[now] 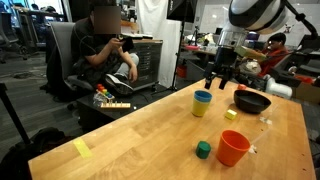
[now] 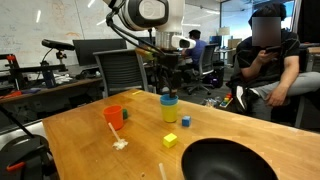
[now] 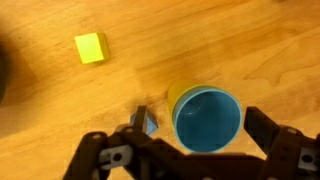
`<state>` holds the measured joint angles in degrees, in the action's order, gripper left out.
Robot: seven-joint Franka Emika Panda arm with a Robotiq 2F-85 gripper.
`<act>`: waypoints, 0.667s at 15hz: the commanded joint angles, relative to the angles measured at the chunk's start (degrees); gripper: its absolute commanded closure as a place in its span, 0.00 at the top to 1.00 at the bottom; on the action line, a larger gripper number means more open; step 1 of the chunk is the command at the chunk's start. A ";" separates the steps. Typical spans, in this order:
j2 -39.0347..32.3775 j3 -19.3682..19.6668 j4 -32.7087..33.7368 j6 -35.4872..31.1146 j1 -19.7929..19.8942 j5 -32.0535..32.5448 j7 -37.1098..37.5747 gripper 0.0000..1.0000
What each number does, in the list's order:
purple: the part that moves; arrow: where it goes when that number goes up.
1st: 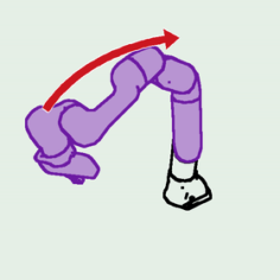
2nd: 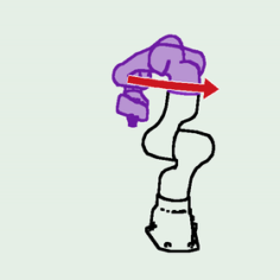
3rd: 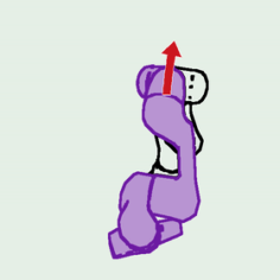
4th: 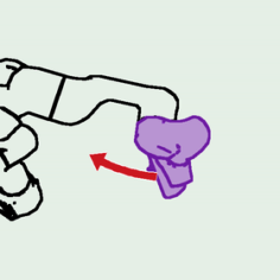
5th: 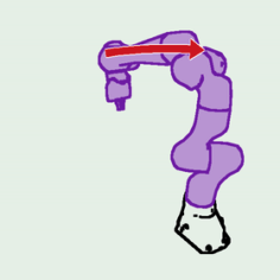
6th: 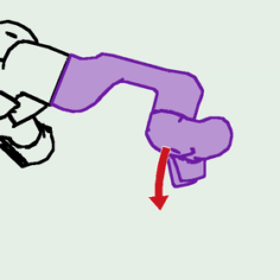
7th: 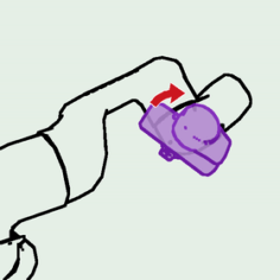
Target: Stack the cups from blue to yellow to orange
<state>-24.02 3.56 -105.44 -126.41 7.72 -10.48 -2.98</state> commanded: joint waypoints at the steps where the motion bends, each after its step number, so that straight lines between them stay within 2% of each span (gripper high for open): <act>1: -2.40 -0.06 2.89 1.80 0.78 -0.97 1.23 1.00; 8: -9.15 0.44 8.57 1.60 0.69 -0.62 7.13 1.00; 9: -10.09 0.40 9.44 2.10 0.52 -0.26 7.50 0.80; 10: -11.03 0.32 10.24 2.24 0.48 -0.17 7.60 0.74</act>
<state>-31.76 3.98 -99.82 -126.40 8.35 -10.54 3.00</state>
